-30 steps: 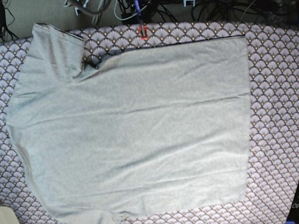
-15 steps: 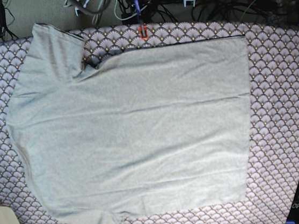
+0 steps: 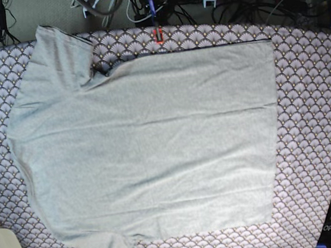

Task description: Fold the T-shirt properly

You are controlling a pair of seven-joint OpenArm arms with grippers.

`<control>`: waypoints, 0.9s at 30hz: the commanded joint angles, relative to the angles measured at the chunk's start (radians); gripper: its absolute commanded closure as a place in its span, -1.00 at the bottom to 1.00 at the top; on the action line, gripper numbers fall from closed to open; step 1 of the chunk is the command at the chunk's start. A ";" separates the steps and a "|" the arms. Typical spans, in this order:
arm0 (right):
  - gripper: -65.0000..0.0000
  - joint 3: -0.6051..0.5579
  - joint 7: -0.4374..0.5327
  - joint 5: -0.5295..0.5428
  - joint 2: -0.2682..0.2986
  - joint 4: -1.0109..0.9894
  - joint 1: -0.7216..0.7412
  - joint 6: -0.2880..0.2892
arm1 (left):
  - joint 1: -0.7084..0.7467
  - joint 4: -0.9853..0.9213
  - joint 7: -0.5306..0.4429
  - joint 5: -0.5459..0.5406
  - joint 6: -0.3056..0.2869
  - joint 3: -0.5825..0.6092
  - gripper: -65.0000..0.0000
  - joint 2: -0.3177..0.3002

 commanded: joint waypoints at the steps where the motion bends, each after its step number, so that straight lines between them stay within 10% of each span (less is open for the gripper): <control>1: 1.00 0.002 0.035 0.010 0.007 -0.003 -0.034 0.009 | 0.015 0.000 -0.039 -0.002 -0.006 0.001 1.00 -0.002; 13: 1.00 0.022 0.558 0.016 0.077 -0.003 -0.304 0.007 | 0.267 0.000 -0.527 0.012 -0.014 0.021 1.00 -0.065; 23: 1.00 0.121 1.225 0.016 0.139 -0.003 -0.505 0.007 | 0.448 0.000 -1.047 -0.190 -0.276 -0.145 1.00 -0.070; 27: 1.00 0.122 1.233 0.016 0.157 0.041 -0.530 0.007 | 0.474 0.000 -1.226 -0.252 -0.353 -0.202 1.00 -0.062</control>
